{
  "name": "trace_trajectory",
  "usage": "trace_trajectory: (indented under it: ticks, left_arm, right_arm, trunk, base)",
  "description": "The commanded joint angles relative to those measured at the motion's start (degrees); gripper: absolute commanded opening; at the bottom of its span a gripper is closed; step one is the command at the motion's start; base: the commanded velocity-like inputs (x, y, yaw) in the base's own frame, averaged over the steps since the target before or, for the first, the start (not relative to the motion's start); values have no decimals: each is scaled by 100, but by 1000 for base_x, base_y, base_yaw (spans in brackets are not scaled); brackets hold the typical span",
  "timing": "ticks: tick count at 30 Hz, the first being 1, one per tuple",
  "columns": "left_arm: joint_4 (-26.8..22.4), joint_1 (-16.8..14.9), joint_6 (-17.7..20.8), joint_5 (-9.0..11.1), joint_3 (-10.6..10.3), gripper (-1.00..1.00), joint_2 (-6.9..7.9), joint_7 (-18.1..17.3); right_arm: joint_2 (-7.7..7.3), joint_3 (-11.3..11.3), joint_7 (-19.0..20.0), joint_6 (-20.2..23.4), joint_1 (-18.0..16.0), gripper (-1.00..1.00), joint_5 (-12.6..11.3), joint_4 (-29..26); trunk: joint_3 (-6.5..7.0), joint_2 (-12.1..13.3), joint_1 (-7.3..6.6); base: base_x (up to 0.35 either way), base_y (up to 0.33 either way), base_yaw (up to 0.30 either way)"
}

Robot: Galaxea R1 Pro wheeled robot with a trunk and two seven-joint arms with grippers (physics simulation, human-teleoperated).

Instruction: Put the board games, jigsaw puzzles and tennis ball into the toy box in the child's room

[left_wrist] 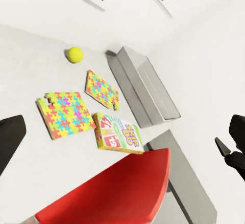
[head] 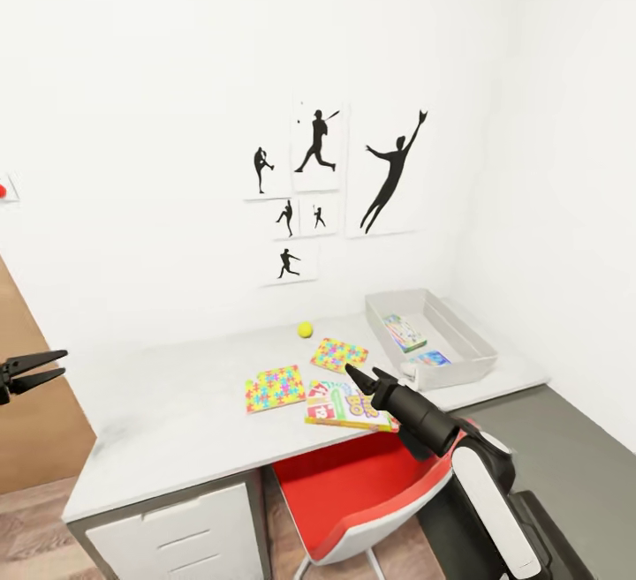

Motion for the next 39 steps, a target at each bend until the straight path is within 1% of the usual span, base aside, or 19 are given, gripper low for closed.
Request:
trace_trajectory:
  ticks: [1, 6, 17, 21, 29, 35, 39]
  left_arm:
    - [-2, -10, 61, -41, 7, 100, -6, -38]
    - [-1, -10, 60, -41, 7, 100, -9, -38]
    - [5, -10, 59, -41, 9, 100, -11, -38]
    - [6, -10, 58, -41, 9, 100, -11, -38]
    - [7, -10, 57, -41, 9, 100, -11, -38]
    - [7, -10, 57, -42, 9, 100, -12, -38]
    - [7, -10, 57, -42, 9, 100, -12, -38]
  right_arm:
    - [-3, 0, -5, 25, -4, 100, -38, -5]
    - [4, 0, -14, 23, -4, 100, -38, -1]
    - [10, 8, -7, 20, -4, 100, -38, -1]
    - [-18, 9, -1, 17, -4, 100, -44, -7]
    - [2, 9, 1, 17, -4, 100, -38, -9]
    - [10, 21, 1, 16, -4, 100, -38, -10]
    - [11, 30, -1, 16, -4, 100, -38, -10]
  trunk:
    - [-12, -14, 4]
    - [-1, -14, 4]
    - [6, -14, 4]
    - [6, -14, 4]
    - [6, -14, 4]
    - [6, -14, 4]
    - [6, -14, 4]
  base:
    - [-1, 34, 281]
    - [-13, 122, 281]
    - [-38, 215, 272]
    - [-3, 222, 77]
    - [10, 206, 9]
    - [142, 218, 0]
    - [84, 89, 0]
